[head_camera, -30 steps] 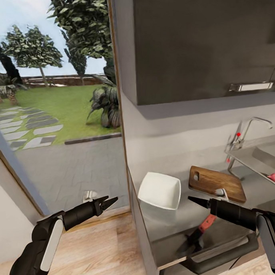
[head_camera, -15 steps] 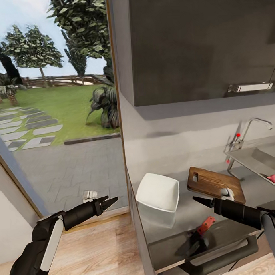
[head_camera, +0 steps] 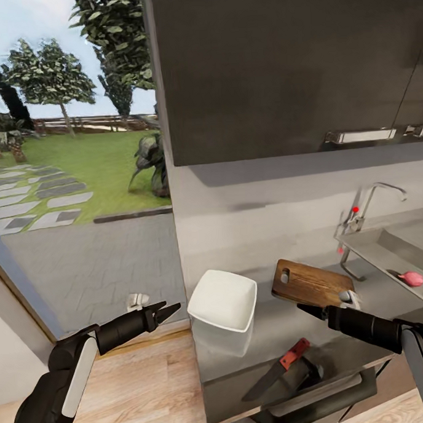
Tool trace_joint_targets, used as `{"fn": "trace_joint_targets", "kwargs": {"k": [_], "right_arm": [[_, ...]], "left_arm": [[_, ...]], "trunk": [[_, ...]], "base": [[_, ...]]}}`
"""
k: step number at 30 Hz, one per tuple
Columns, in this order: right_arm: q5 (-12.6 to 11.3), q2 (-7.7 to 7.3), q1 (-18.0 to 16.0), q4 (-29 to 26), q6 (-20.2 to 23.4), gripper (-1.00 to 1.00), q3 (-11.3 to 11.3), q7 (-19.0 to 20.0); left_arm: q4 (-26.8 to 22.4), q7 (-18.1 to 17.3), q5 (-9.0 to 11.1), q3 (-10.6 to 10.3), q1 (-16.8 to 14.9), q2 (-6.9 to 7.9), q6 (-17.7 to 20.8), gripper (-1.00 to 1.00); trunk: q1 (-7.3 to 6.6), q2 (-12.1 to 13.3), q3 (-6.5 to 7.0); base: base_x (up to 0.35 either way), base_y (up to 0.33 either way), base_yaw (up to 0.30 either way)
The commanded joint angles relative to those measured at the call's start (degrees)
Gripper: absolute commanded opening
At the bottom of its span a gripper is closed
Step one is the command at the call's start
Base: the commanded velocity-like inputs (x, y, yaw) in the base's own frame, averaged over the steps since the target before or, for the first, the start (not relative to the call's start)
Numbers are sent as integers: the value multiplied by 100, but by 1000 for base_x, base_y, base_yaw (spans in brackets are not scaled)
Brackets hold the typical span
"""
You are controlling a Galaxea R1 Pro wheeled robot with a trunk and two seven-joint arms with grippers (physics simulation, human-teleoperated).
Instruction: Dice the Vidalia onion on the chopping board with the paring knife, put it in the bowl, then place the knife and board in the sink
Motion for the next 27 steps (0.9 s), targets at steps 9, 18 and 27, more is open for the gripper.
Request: {"fn": "trace_joint_targets", "kwargs": {"k": [9,18,27], "right_arm": [[8,-38,-8,-5,25,100,-4,-1],[4,-60,-12,-22,25,100,-17,-3],[-2,-64,-12,-26,25,100,-32,-13]], "left_arm": [[2,4,-11,10,-5,8,304,100],[61,679,-133,2,-18,36,918,100],[83,1156,-146,6,-852,215,1720,100]], "trunk": [[3,-11,-11],[3,-11,-11],[3,-11,-11]], "base": [[14,-34,0],[0,0,0],[0,0,0]]}}
